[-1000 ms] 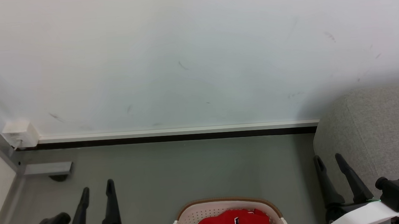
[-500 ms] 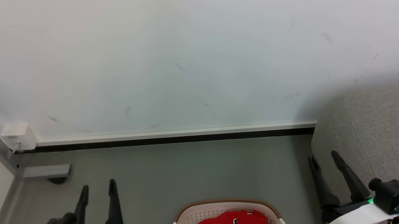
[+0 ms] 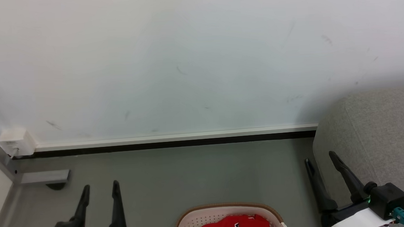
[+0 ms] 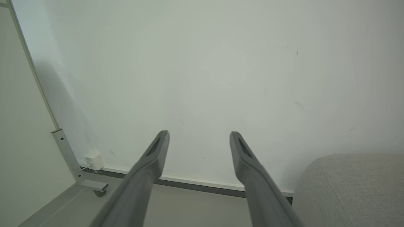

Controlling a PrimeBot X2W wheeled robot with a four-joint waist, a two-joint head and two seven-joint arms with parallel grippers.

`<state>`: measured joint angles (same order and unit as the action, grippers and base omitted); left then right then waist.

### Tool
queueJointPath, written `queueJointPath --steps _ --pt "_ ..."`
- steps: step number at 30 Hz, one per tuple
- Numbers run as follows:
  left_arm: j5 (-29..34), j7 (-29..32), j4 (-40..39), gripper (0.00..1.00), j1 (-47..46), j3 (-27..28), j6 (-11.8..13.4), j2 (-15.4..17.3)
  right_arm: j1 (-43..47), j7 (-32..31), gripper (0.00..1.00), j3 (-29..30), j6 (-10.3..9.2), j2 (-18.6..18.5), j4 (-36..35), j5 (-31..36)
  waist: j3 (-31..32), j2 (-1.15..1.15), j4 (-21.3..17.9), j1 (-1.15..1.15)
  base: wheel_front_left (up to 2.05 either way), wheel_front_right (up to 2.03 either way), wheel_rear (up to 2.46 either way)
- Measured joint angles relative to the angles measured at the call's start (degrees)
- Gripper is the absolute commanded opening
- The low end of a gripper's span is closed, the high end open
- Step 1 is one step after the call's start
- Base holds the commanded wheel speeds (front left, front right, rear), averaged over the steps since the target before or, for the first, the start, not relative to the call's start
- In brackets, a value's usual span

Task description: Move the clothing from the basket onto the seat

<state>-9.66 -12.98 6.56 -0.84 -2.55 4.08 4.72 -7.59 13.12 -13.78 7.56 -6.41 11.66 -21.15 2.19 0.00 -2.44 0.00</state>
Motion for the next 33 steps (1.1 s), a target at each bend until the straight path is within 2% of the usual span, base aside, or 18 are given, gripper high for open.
queueJointPath --steps 19,33 --pt "8.22 -2.15 -0.83 1.0 0.3 -0.15 0.34 -0.11 -0.34 1.92 1.0 -1.96 0.0 -0.55 0.09 5.71 0.61 0.0 -0.43 0.0 0.0 0.0 0.0" --pt "8.18 -2.15 -0.94 1.0 0.32 0.71 -0.42 -0.45 -0.46 1.92 1.0 -1.48 0.0 -0.44 0.16 5.61 0.54 0.0 -0.79 0.0 0.0 0.0 0.0"
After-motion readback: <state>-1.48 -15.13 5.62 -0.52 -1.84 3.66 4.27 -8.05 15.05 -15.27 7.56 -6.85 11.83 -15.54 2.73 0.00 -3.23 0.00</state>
